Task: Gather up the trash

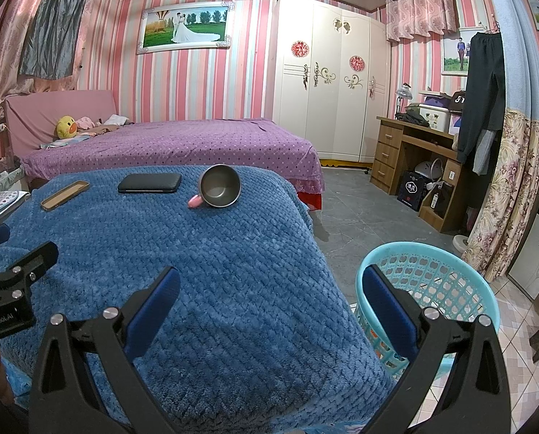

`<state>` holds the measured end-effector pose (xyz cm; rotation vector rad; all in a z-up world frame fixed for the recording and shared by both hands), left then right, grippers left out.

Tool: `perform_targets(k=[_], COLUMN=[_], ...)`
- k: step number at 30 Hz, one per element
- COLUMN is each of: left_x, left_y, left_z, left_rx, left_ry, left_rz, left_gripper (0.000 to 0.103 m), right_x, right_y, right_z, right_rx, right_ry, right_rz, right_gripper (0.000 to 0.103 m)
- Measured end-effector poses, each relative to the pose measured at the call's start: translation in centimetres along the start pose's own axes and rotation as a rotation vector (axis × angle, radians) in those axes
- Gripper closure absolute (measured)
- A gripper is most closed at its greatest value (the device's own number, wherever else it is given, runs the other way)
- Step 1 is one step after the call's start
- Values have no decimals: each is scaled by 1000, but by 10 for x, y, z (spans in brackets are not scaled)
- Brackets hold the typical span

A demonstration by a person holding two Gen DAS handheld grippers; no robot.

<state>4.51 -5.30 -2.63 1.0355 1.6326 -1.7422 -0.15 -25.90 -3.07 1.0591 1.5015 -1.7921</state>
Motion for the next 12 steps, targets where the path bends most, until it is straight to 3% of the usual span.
perform_targets(k=[12], left_x=[-3], left_y=[-5], left_z=[2], left_rx=[-13], left_ry=[11], left_rz=[13], left_gripper=[5], right_x=[0], right_y=[0], right_z=[0], right_rx=[0], right_ry=[0], right_rz=[0], right_gripper=[5])
Point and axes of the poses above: each gripper's, at about its wrist camera, not at the fingertips, and y roughly the way its jaws point, z to its right, x to its underside, the point moved 2 cm from there along y, roughly the way its jaws point, and after that the axes turned 8 degrees about -z, right-handed, at the moved point
